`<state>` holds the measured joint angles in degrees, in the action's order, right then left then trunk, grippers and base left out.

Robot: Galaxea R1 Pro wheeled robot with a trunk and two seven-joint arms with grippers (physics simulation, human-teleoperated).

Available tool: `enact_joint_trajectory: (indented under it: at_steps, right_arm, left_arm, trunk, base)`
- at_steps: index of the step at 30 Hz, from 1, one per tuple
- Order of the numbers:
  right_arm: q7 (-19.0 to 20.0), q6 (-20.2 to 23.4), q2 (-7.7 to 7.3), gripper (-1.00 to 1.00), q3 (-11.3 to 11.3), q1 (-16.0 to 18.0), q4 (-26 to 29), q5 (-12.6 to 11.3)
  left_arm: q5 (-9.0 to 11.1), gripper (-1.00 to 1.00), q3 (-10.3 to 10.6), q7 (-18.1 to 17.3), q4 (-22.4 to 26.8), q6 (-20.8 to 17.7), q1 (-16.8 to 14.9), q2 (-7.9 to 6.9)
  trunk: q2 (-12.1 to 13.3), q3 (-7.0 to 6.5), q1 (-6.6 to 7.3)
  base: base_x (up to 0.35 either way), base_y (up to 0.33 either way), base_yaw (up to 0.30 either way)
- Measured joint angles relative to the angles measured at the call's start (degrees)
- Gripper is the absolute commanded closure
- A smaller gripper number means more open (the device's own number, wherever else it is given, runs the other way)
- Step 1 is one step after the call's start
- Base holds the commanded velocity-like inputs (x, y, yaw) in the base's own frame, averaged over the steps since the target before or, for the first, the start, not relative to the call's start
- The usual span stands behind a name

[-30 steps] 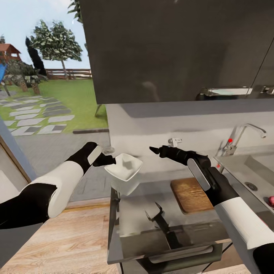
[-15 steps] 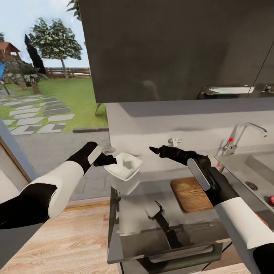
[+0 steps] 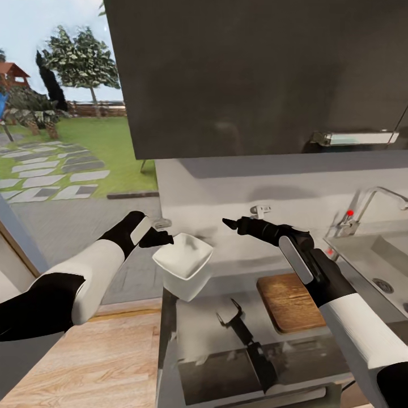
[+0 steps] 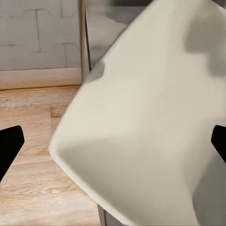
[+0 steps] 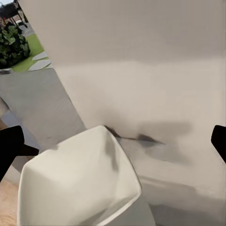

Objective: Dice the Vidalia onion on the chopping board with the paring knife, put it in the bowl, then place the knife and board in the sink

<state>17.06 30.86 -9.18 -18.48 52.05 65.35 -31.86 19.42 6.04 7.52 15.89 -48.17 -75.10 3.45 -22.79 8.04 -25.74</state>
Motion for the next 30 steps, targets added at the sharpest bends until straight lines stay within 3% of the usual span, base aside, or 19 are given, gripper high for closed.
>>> enact_joint_trajectory:
  at_steps: [16,30]
  right_arm:
    - [-0.01,0.01,0.0,-1.0,0.0,0.0,0.0,0.0]
    - [-0.01,0.02,0.0,-1.0,-0.05,0.0,0.0,0.0]
  left_arm:
    - [0.0,-1.0,0.0,0.03,-0.31,0.11,0.0,-0.01]
    - [0.0,-1.0,-0.11,0.04,-4.07,0.32,0.14,-0.17]
  trunk:
    - [0.0,0.0,0.0]
    - [0.0,0.0,0.0]
  base:
    - [0.004,0.0,0.0]
    - [0.0,0.0,0.0]
